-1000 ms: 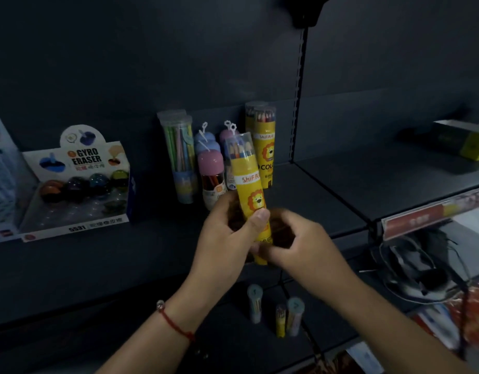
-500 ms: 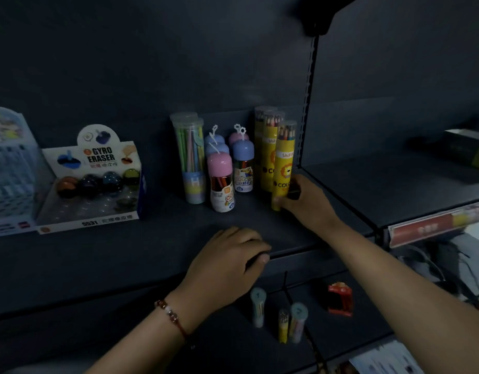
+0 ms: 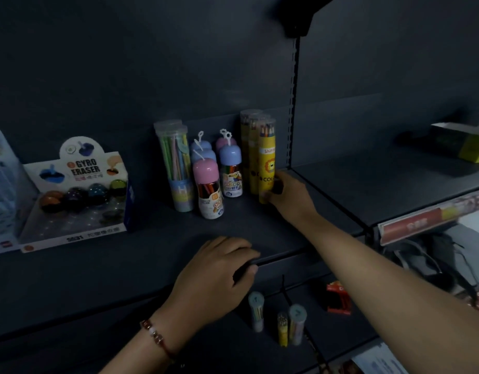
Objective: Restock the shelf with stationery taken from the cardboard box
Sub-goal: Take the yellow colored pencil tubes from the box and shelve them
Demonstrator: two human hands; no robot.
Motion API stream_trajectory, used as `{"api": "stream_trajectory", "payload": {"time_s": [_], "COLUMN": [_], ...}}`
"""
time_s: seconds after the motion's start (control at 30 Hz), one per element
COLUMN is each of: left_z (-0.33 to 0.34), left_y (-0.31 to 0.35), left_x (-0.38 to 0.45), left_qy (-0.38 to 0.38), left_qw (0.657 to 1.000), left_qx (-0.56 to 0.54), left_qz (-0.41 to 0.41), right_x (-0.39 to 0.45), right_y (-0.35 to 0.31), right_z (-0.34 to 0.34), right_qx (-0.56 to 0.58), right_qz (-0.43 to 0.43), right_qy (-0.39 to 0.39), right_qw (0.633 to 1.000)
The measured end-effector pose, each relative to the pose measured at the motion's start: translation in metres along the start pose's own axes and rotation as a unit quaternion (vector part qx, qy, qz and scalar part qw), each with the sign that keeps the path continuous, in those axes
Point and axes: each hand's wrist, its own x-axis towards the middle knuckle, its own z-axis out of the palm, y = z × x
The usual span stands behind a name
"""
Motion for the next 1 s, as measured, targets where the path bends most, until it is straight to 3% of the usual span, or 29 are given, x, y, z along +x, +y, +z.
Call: {"api": "stream_trajectory", "payload": {"time_s": [0.17,0.27,0.4,0.53,0.63,0.77,1.0], "left_z": [0.000,-0.007,-0.017,-0.004,0.022,0.071,0.139], "left_y": [0.001,-0.001,0.004,0.028,0.066,0.130,0.272], "left_x": [-0.001,-0.005,-0.022,-0.071,-0.119,-0.182,-0.301], "left_qy": [-0.004,-0.007,-0.034,-0.134,-0.243,-0.353,-0.526], "left_qw": [1.000,0.994,0.973,0.944,0.900,0.835,0.686], "left_qx": [-0.024,-0.101,-0.204,-0.235,-0.277,-0.312,-0.286], "left_qz": [0.011,0.028,0.097,0.189,0.234,0.284,0.414], "right_x": [-0.007,-0.046,-0.173,-0.329,-0.449,-0.601,-0.812], "right_y": [-0.011,-0.025,-0.030,-0.019,-0.008,-0.015,-0.052], "right_z": [-0.004,-0.016,-0.043,-0.050,-0.044,-0.018,0.021], "right_qx": [-0.004,0.016,-0.033,-0.095,-0.104,-0.103,-0.048], "right_qz": [0.018,0.021,-0.006,0.043,0.133,0.280,0.531], "right_qy": [-0.032,0.002,0.041,-0.013,-0.023,0.064,0.236], "right_qw": [0.999,1.000,0.999,0.994,0.985,0.952,0.813]}}
